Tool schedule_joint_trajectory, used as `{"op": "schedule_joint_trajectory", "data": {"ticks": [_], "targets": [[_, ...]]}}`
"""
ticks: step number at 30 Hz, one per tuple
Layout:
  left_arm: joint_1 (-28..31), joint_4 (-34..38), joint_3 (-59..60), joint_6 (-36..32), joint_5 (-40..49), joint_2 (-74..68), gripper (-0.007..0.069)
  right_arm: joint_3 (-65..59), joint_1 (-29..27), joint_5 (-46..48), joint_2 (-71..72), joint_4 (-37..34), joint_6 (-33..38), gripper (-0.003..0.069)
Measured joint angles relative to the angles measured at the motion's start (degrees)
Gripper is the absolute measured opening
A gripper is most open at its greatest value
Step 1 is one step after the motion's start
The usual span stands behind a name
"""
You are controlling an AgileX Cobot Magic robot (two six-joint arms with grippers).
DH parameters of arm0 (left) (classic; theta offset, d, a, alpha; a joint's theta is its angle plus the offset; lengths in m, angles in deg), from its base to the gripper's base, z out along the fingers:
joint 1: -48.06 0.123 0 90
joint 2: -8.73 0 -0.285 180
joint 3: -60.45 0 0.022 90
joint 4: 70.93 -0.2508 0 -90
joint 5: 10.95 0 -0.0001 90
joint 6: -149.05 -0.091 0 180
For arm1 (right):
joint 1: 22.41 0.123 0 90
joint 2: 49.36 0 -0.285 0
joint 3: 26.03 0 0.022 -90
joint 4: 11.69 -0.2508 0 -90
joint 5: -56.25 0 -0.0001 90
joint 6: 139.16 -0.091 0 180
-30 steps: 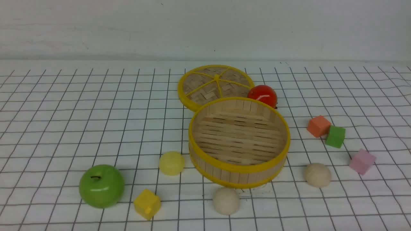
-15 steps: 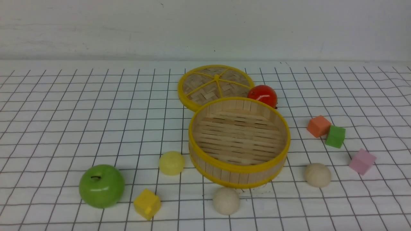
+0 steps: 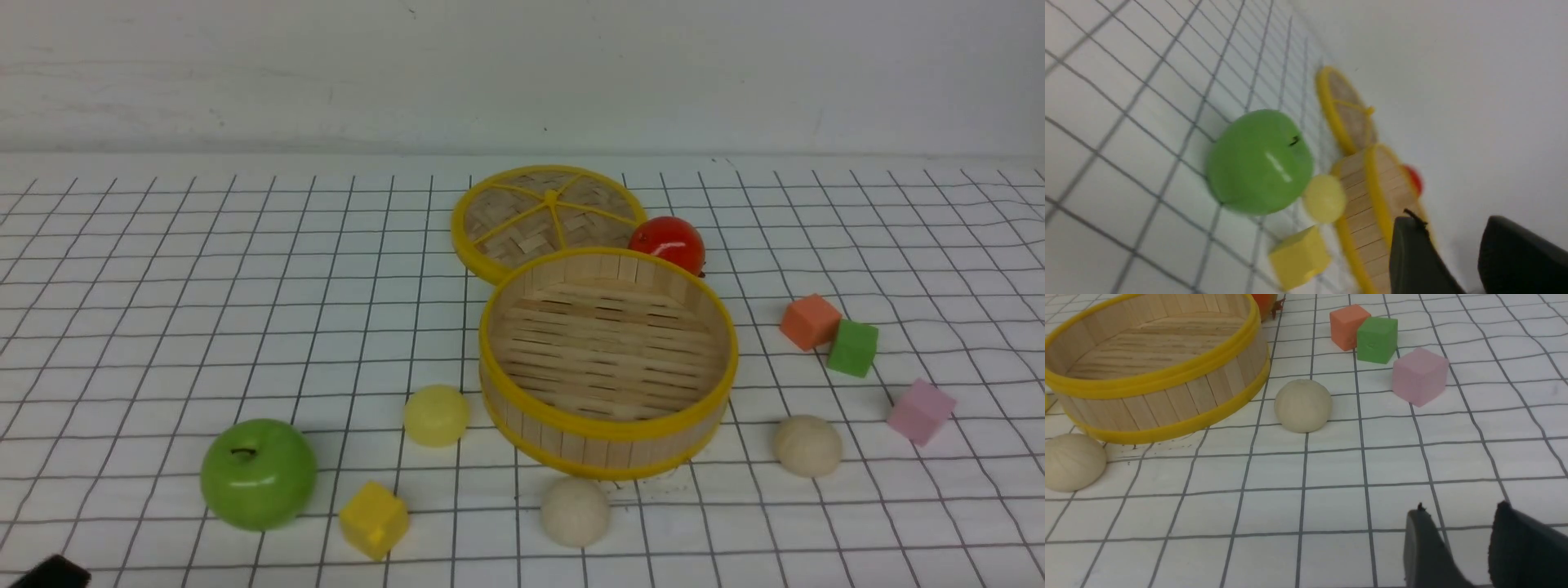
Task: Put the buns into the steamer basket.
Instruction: Use the left arm to grab a steamed stuffed bun
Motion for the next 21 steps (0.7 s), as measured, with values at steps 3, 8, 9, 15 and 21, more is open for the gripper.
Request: {"op": "schedule_joint_trajectory", "data": {"ticks": [3,8,9,15,21], "targets": [[0.00,4.11,0.00,0.58,-5.27,0.00,0.0232,0.00,0.00,0.00,0.00,0.00,0.00,0.0239],[0.00,4.89,-5.64,-0.67,-0.10,0.00,0.0134,0.00,0.00,0.00,0.00,0.00,0.00,0.0239],[0.00,4.16,-8.30,-1.92,3.02,-0.07,0.0101,0.00,0.00,0.00,0.00,0.00,0.00,0.0239],[0.00,-4.33,-25.50,-8.75,25.41,-14.42,-0.0013,0.00,0.00,0.00,0.00,0.00,0.00,0.0239],[0.00,-13.08,-39.52,-15.76,40.14,-39.39,-0.0013,0.00,0.00,0.00,0.00,0.00,0.00,0.0239]]}}
